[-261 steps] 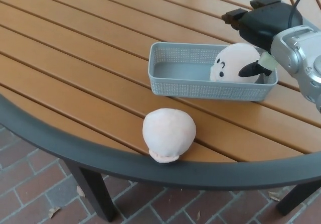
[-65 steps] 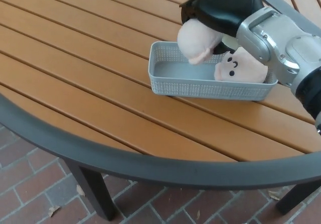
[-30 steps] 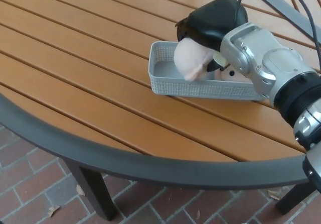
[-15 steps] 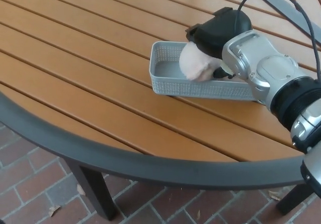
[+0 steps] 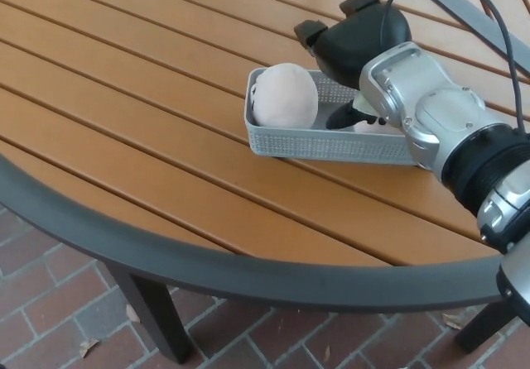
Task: The robot walks towards a desk kept outside and uses its right hand to pick up two emotional support dumplings one after the other and puts it in a container kept in front of it on the desk
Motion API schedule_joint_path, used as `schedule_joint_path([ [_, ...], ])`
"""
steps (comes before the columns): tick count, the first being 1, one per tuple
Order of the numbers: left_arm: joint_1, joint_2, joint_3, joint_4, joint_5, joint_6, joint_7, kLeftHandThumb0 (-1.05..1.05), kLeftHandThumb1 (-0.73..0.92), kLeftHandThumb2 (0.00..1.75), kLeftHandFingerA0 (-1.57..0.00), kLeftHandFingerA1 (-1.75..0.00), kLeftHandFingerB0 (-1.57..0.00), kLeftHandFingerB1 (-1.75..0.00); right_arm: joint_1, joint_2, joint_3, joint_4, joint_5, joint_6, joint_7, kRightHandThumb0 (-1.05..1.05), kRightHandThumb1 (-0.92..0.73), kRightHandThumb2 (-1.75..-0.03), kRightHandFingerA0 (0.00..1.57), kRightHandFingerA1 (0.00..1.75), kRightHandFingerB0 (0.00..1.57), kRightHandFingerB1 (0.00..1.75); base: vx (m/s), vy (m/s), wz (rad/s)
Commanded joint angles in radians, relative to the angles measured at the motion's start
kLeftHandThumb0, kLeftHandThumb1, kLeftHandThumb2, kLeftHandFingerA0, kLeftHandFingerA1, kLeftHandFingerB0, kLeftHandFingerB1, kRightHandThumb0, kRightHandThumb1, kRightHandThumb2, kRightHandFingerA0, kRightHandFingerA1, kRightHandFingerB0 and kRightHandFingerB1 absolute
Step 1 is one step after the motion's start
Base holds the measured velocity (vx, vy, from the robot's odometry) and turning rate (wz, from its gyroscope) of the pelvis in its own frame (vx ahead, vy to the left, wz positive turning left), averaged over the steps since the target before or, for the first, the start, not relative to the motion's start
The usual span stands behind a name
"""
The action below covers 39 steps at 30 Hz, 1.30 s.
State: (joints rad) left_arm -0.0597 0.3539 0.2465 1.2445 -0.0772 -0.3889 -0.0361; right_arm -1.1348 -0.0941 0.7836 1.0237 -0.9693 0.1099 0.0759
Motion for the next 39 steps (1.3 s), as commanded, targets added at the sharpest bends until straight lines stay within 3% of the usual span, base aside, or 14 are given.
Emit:
schedule_joint_path([
  [1, 0.009, 0.004, 0.000, 0.002, 0.011, -0.040, 0.003, -1.05, 0.01, 1.11, -1.50, -0.90, -1.56, -0.72, -0.014, -0.006, -0.037, -0.041, 0.024, 0.016, -0.004, -1.05, -0.75, -0.62, 0.00, 0.00, 0.00, 0.00, 0.00, 0.000, 0.00],
  [10, 0.017, -0.005, -0.004, 0.005, 0.015, -0.032, 0.018, -1.05, -0.01, 1.13, -1.45, -1.01, -1.49, -0.83, 0.042, -0.153, -0.156, -0.336, 0.106, -0.019, 0.182, -1.05, -0.75, -0.63, 0.00, 0.00, 0.00, 0.00, 0.00, 0.000, 0.00],
  [11, 0.022, -0.008, -0.008, 0.004, 0.019, -0.034, 0.025, -0.22, -0.18, 0.79, -1.34, -1.22, -1.35, -1.20, 0.079, -0.209, -0.203, -0.454, 0.141, -0.016, 0.242, -1.05, -0.75, -0.63, 0.00, 0.00, 0.00, 0.00, 0.00, 0.000, 0.00],
  [14, 0.030, -0.014, -0.015, 0.001, 0.026, -0.039, 0.037, -0.22, -0.18, 0.79, -1.34, -1.22, -1.35, -1.20, 0.129, -0.275, -0.263, -0.600, 0.185, -0.007, 0.316, -1.05, -0.75, -0.63, 0.00, 0.00, 0.00, 0.00, 0.00, 0.000, 0.00],
  [15, 0.031, -0.015, -0.013, 0.001, 0.023, -0.041, 0.031, -1.05, 0.00, 1.20, -1.46, -0.89, -1.57, -0.68, 0.177, -0.350, -0.331, -0.734, 0.225, 0.007, 0.380, -1.05, -0.79, -0.65, 0.00, 0.00, 0.00, 0.00, 0.00, 0.000, 0.00],
  [21, 0.027, -0.016, 0.004, 0.000, -0.001, -0.024, 0.022, -1.05, -0.06, 1.14, -1.43, -1.11, -1.46, -0.91, 0.544, -0.657, -0.907, -1.291, 0.497, 0.049, 0.615, -0.99, -0.57, -0.88, 0.00, 0.00, 0.00, 0.00, 0.00, 0.000, 0.00],
  [22, 0.022, -0.006, 0.000, -0.001, 0.006, -0.012, 0.033, -0.20, -0.21, 0.79, -1.33, -1.22, -1.34, -1.20, 0.742, -0.651, -1.244, -1.350, 0.552, 0.025, 0.653, -1.05, -0.65, -1.01, 0.00, 0.15, 0.00, 0.00, 0.00, 0.000, 0.00],
  [25, 0.019, 0.004, -0.003, 0.002, 0.012, -0.015, 0.038, -0.83, -0.13, 1.23, -1.51, -1.00, -1.56, -0.73, 0.890, -0.606, -1.493, -1.371, 0.568, 0.044, 0.665, -1.03, -0.64, -1.00, 0.00, 0.09, 0.00, 0.06, 0.00, 0.000, 0.00],
  [27, 0.019, 0.009, 0.001, 0.003, 0.009, -0.022, 0.035, -0.89, -0.11, 1.24, -1.54, -1.00, -1.57, -0.71, 1.016, -0.550, -1.666, -1.337, 0.620, 0.005, 0.607, -1.03, -0.64, -0.98, 0.00, 0.00, 0.03, 0.09, 0.00, 0.000, 0.00],
  [29, 0.019, 0.016, 0.006, 0.000, 0.004, -0.026, 0.031, -0.97, -0.08, 1.27, -1.55, -0.93, -1.57, -0.69, 1.142, -0.485, -1.797, -1.260, 0.643, -0.025, 0.483, -0.87, -0.55, -0.96, 0.01, 0.26, 0.07, 0.32, 0.00, 0.000, 0.00],
  [30, 0.022, 0.019, 0.008, -0.001, 0.003, -0.030, 0.028, -1.02, -0.06, 1.25, -1.52, -0.92, -1.56, -0.70, 1.187, -0.454, -1.839, -1.194, 0.657, -0.051, 0.389, -0.41, -0.28, -0.94, 0.02, 0.54, 0.00, 0.50, 0.00, 0.000, 0.00],
  [32, 0.025, 0.022, 0.010, -0.002, 0.001, -0.034, 0.025, -1.02, -0.06, 1.25, -1.52, -0.92, -1.56, -0.70, 1.229, -0.426, -1.874, -1.127, 0.678, -0.082, 0.291, -0.41, -0.28, -0.94, 0.02, 0.54, 0.00, 0.50, 0.00, 0.000, 0.00],
  [33, 0.026, 0.022, 0.014, -0.001, -0.003, -0.036, 0.020, -1.05, -0.02, 1.21, -1.52, -0.91, -1.57, -0.67, 1.244, -0.417, -1.897, -1.027, 0.677, -0.108, 0.163, -0.77, -0.67, -0.62, 0.20, 0.51, 0.23, 0.32, 0.00, 0.000, 0.00],
  [39, 0.025, 0.027, 0.019, 0.004, -0.006, -0.022, 0.025, -0.99, -0.10, 1.30, -1.54, -0.97, -1.57, -0.68, 1.270, -0.461, -1.963, -0.510, 0.753, -0.257, -0.317, -0.69, -0.70, -0.61, 0.16, 0.63, 0.20, 0.41, 0.00, 0.000, 0.00],
])
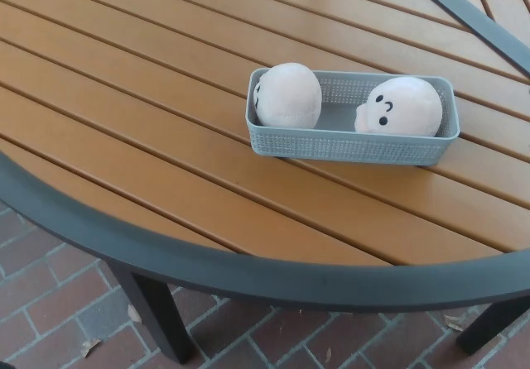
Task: The robot walks towards a desk kept outside and uses its right hand to pick up two emotional support dumplings one after the other and puts it in a container kept in front of it on the desk
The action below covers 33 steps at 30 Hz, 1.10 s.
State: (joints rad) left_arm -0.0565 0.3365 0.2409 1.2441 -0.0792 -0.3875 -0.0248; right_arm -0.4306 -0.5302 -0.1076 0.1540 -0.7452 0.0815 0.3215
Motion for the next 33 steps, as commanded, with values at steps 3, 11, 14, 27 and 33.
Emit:
schedule_joint_path([
  [3, 0.031, 0.046, 0.026, 0.004, -0.004, -0.033, 0.016, -1.05, -0.04, 1.16, -1.48, -0.98, -1.53, -0.81, 0.573, -0.037, -1.057, 0.562, 0.570, -0.294, -0.715, -0.67, -0.73, -0.60, 0.16, 1.08, 0.13, 0.47, 0.00, 0.000, 0.02],
  [11, 0.041, 0.041, 0.036, 0.014, -0.013, -0.027, 0.011, -1.05, -0.05, 1.14, -1.47, -1.09, -1.48, -0.91, 0.590, 0.008, -1.055, 0.828, 0.647, -0.387, -0.808, -0.82, -0.61, -1.01, 0.00, 0.51, 0.00, 0.35, 0.00, 0.000, 0.00],
  [14, 0.040, 0.041, 0.038, 0.016, -0.015, -0.014, 0.016, -0.21, -0.22, 0.78, -1.35, -1.23, -1.37, -1.21, 0.585, 0.016, -1.056, 0.856, 0.649, -0.366, -0.810, -0.79, -0.63, -1.04, 0.00, 0.48, 0.04, 0.28, 0.00, 0.000, 0.00],
  [27, 0.041, 0.056, 0.005, 0.029, 0.028, 0.047, 0.069, -1.05, -0.26, 1.38, -1.37, -1.18, -1.36, -1.02, 0.565, 0.173, -0.875, 0.876, 0.497, -0.355, -0.697, -0.62, -0.71, -0.61, 0.15, 0.71, 0.18, 0.45, 0.00, 0.000, 0.00],
  [33, 0.043, 0.071, -0.022, 0.044, 0.054, 0.097, 0.111, -0.15, -0.20, 0.82, -1.29, -1.21, -1.28, -1.18, 0.531, 0.170, -0.710, 0.901, 0.437, -0.227, -0.417, -0.60, -0.53, -0.56, 0.21, 0.59, 0.33, 0.40, 0.00, 0.000, 0.00],
])
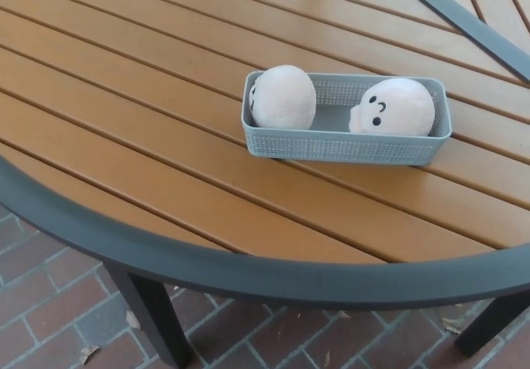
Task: The robot walks towards a desk kept outside and uses its right hand to pick up two emotional support dumplings one after the other and puts it in a container kept in front of it on the desk
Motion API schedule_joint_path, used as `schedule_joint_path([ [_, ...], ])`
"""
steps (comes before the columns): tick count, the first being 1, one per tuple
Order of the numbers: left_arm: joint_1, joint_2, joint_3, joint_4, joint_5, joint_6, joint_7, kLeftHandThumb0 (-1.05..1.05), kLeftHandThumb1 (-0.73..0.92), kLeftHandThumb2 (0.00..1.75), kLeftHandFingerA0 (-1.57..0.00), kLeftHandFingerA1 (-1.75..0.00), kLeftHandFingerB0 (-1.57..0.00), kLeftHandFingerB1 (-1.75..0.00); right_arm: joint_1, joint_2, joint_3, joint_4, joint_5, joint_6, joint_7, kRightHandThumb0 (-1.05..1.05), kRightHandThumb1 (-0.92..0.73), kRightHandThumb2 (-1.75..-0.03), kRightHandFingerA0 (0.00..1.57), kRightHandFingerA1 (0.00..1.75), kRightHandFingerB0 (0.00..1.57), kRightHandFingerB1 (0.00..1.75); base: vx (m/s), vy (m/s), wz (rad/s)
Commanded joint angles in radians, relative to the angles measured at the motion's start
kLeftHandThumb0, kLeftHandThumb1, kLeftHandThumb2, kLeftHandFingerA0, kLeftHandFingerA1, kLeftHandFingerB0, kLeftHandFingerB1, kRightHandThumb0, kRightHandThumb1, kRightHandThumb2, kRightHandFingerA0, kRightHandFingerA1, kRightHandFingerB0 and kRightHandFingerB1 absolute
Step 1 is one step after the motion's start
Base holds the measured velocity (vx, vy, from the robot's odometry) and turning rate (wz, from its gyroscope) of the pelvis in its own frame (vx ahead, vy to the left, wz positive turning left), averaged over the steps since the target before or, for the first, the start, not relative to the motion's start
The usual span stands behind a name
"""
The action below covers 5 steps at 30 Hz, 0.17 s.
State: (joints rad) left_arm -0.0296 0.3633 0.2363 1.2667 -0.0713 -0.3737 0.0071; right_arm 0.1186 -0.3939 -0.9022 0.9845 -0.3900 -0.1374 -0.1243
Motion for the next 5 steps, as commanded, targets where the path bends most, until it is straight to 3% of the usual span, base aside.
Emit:
schedule_joint_path([
  [1, 0.018, 0.045, -0.026, 0.021, 0.050, 0.081, 0.085, -0.15, -0.20, 0.82, -1.29, -1.21, -1.28, -1.18, -0.025, 0.024, 0.112, 0.083, 0.123, 0.008, 0.056, -0.60, -0.53, -0.56, 0.21, 0.59, 0.33, 0.40, 0.00, 0.000, 0.00],
  [2, 0.018, 0.047, -0.027, 0.024, 0.050, 0.086, 0.085, -0.57, -0.36, 1.37, -1.28, -1.31, -1.38, -1.04, -0.029, 0.017, 0.133, 0.099, 0.129, 0.006, 0.100, -0.55, -0.53, -0.56, 0.20, 0.56, 0.27, 0.40, 0.00, 0.000, 0.00],
  [3, 0.019, 0.049, -0.030, 0.027, 0.050, 0.093, 0.085, -0.57, -0.36, 1.37, -1.28, -1.31, -1.38, -1.04, -0.035, 0.006, 0.163, 0.120, 0.140, 0.003, 0.154, -0.55, -0.53, -0.56, 0.20, 0.56, 0.27, 0.40, 0.00, 0.000, 0.00],
  [4, 0.018, 0.051, -0.033, 0.026, 0.052, 0.094, 0.084, -0.59, -0.38, 1.35, -1.28, -1.25, -1.41, -0.98, -0.041, 0.000, 0.193, 0.131, 0.130, -0.015, 0.166, -0.59, -0.41, -0.79, 0.29, 0.62, 0.27, 0.51, 0.00, 0.000, 0.00],
  [5, 0.018, 0.051, -0.033, 0.026, 0.052, 0.094, 0.084, -0.59, -0.38, 1.35, -1.28, -1.25, -1.41, -0.98, -0.041, 0.000, 0.193, 0.131, 0.130, -0.015, 0.166, -0.59, -0.41, -0.79, 0.29, 0.62, 0.27, 0.51, 0.00, 0.000, 0.00],
])
